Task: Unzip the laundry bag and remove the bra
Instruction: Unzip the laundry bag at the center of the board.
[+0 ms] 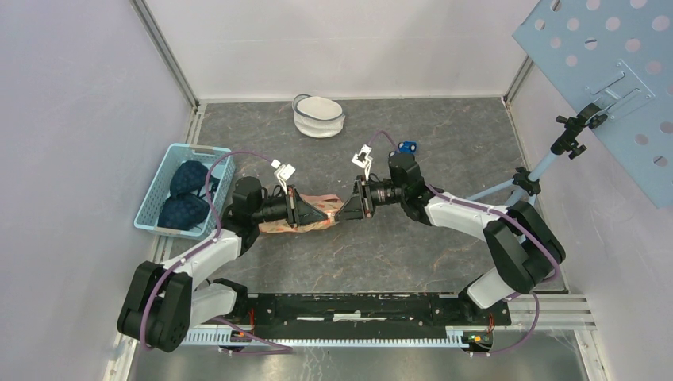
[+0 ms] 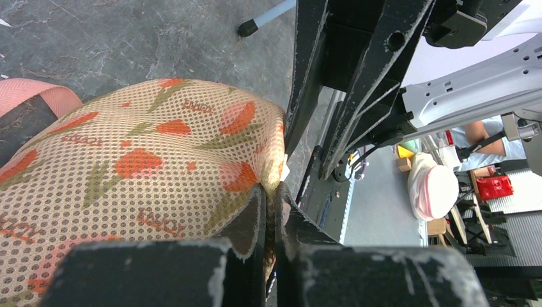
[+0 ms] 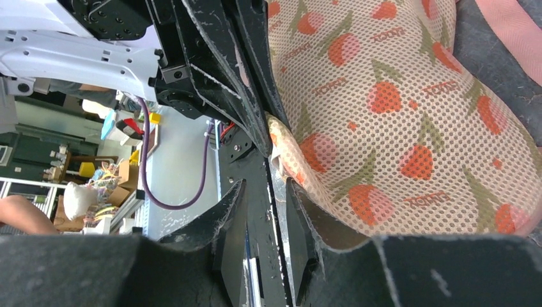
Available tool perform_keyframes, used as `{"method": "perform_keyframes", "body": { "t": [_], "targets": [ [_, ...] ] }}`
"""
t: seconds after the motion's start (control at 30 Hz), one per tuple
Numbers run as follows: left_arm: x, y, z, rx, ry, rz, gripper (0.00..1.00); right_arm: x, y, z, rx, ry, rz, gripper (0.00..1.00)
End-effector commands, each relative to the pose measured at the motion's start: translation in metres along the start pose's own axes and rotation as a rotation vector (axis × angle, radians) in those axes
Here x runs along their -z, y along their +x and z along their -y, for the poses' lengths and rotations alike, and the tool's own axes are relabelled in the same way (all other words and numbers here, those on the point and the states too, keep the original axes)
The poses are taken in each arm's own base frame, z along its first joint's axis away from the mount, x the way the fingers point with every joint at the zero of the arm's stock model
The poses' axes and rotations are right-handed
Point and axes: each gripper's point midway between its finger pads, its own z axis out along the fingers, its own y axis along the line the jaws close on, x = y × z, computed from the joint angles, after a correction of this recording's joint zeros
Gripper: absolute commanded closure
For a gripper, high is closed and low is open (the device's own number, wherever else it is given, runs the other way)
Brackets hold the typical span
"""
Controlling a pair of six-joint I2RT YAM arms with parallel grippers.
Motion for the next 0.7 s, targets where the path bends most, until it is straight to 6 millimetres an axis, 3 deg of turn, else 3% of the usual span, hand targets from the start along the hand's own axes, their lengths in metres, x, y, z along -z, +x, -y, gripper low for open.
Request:
{"method": "perform_keyframes", "body": {
  "t": [0.0, 0.67],
  "targets": [
    [-0.0004, -0.0030, 0.0189, -0.047, 0.082, -0.005, 0.98, 0.0015, -0.0136, 0.0033, 0.020, 0.012, 0.058, 0.65],
    [-0.0067, 0.0049, 0.0283, -0.065, 0.127, -0.049, 0.98, -0.0025, -0.0135, 0.0118, -0.005, 0.020, 0.068, 0.66]
  ]
}}
